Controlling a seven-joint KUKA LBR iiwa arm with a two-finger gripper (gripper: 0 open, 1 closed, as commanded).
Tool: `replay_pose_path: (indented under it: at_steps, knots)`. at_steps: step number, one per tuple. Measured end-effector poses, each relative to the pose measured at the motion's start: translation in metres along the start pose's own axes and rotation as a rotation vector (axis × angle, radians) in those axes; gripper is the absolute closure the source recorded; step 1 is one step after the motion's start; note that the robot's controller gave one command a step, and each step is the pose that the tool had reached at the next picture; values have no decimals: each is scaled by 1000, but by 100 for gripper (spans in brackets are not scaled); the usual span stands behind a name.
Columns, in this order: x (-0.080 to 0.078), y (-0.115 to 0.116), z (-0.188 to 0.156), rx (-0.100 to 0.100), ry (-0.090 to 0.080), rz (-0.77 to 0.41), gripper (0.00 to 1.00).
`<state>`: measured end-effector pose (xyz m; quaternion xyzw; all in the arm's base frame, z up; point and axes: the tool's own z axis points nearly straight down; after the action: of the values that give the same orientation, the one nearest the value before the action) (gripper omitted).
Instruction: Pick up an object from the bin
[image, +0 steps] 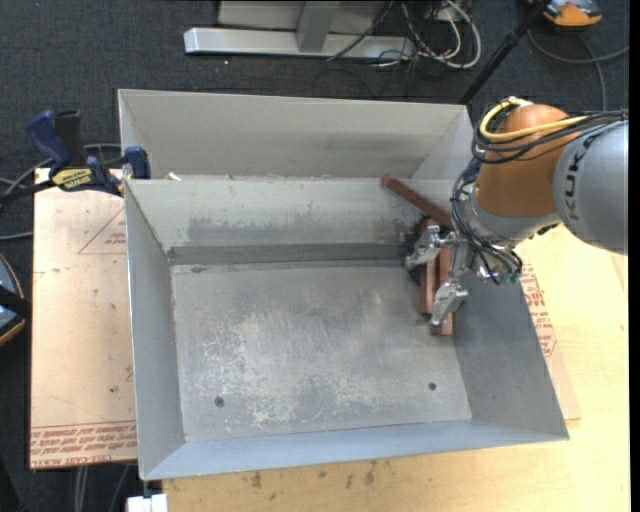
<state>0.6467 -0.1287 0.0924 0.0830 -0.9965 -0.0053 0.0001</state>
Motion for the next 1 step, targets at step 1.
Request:
replay_pose_path:
  at_steps: [1]
  knots:
    - [-5, -11, 0, -3, 5, -40, 0]
